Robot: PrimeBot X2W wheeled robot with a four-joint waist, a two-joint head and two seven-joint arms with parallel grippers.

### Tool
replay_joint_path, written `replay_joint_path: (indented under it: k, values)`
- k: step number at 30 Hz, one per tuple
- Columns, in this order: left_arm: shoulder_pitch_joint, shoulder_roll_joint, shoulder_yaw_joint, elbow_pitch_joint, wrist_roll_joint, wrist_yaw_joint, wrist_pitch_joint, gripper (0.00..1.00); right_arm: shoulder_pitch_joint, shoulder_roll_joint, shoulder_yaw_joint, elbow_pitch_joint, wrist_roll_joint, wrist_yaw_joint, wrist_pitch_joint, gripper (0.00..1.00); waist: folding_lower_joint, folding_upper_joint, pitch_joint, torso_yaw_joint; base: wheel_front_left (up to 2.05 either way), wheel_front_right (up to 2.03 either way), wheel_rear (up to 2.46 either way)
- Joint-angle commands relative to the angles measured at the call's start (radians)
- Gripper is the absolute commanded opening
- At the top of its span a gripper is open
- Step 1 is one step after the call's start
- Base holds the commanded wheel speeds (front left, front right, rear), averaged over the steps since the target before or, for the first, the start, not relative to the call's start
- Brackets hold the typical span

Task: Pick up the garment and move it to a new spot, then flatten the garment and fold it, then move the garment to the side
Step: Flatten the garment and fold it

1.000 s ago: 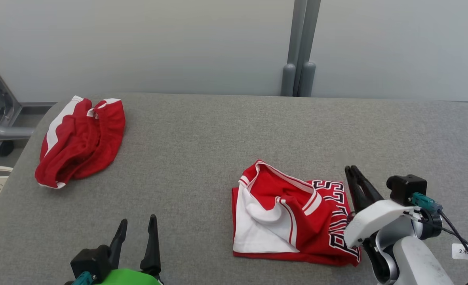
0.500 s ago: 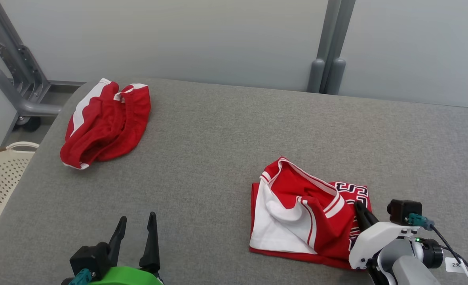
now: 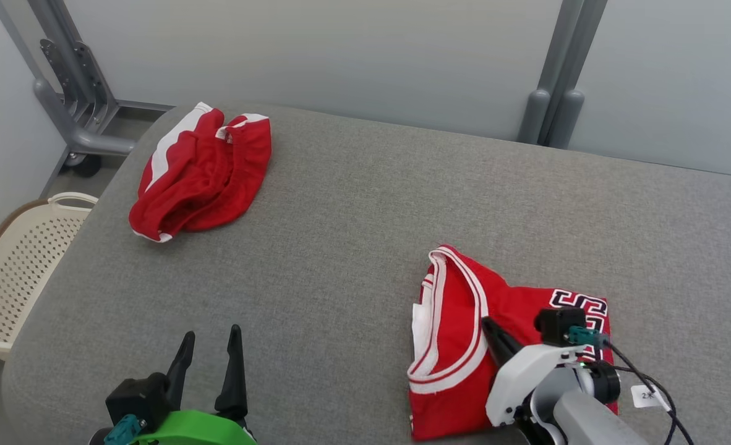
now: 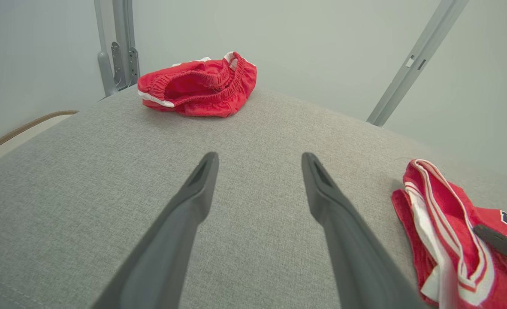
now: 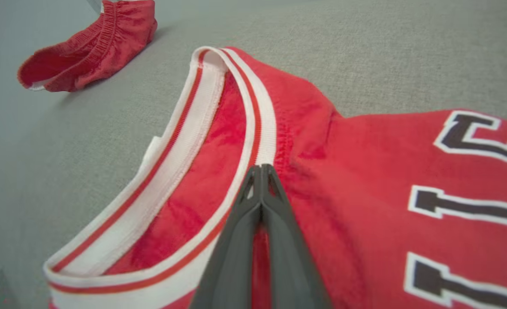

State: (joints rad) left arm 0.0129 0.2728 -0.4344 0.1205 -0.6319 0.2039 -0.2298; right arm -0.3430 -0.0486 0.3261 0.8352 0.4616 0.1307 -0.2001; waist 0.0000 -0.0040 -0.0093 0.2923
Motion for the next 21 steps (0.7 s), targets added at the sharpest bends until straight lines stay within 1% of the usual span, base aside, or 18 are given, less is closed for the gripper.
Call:
replay_joint_path:
  k: [1, 3, 4, 5, 7, 10, 13, 16, 21]
  values:
    - [-0.014, 0.007, 0.001, 0.0, -0.005, 0.003, -0.003, 1.0, -0.015, -0.004, 0.047, -0.004, 0.031, 0.0, -0.006, 0.0, 0.0, 0.004, 0.003, 0.008, 0.0, 0.0, 0.0]
    - [-0.018, 0.006, 0.001, 0.001, -0.005, 0.003, -0.004, 1.0, -0.026, -0.004, 0.112, -0.006, 0.065, 0.0, -0.002, 0.0, 0.0, 0.004, 0.005, 0.013, 0.0, 0.0, 0.0]
    - [-0.02, 0.005, 0.0, 0.001, -0.006, 0.004, -0.005, 1.0, -0.031, -0.004, 0.176, -0.006, 0.084, 0.0, 0.004, 0.0, 0.0, 0.004, 0.006, 0.017, 0.0, 0.0, 0.0]
    - [-0.021, 0.005, 0.001, 0.001, -0.006, 0.006, -0.006, 1.0, -0.032, -0.004, 0.204, -0.007, 0.096, 0.0, 0.007, 0.0, 0.0, 0.004, 0.006, 0.018, 0.0, 0.0, 0.0]
    - [-0.021, 0.005, 0.002, 0.0, -0.007, 0.007, -0.007, 1.0, -0.034, -0.004, 0.255, -0.005, 0.111, 0.0, 0.011, 0.0, 0.0, 0.004, 0.007, 0.019, 0.0, 0.0, 0.0]
    - [-0.018, 0.004, 0.005, 0.0, -0.01, 0.009, -0.009, 1.0, -0.044, -0.004, 0.298, -0.002, 0.129, 0.0, 0.003, 0.0, 0.0, 0.004, 0.008, 0.017, 0.0, 0.0, 0.0]
    - [-0.012, 0.006, 0.011, -0.001, -0.012, 0.012, -0.01, 1.0, -0.07, -0.004, 0.309, -0.006, 0.141, 0.0, -0.019, 0.0, 0.0, 0.004, 0.006, 0.005, 0.0, 0.0, 0.0]
    - [-0.008, 0.007, 0.012, 0.0, -0.012, 0.013, -0.012, 1.0, -0.094, -0.004, 0.3, -0.009, 0.129, 0.0, -0.037, 0.0, 0.0, 0.004, 0.001, -0.012, 0.0, 0.0, 0.0]
    - [-0.009, 0.006, 0.011, 0.0, -0.01, 0.009, -0.017, 1.0, -0.131, -0.004, 0.243, -0.025, 0.095, 0.0, -0.058, 0.0, 0.0, 0.004, -0.011, -0.047, 0.0, 0.0, 0.0]
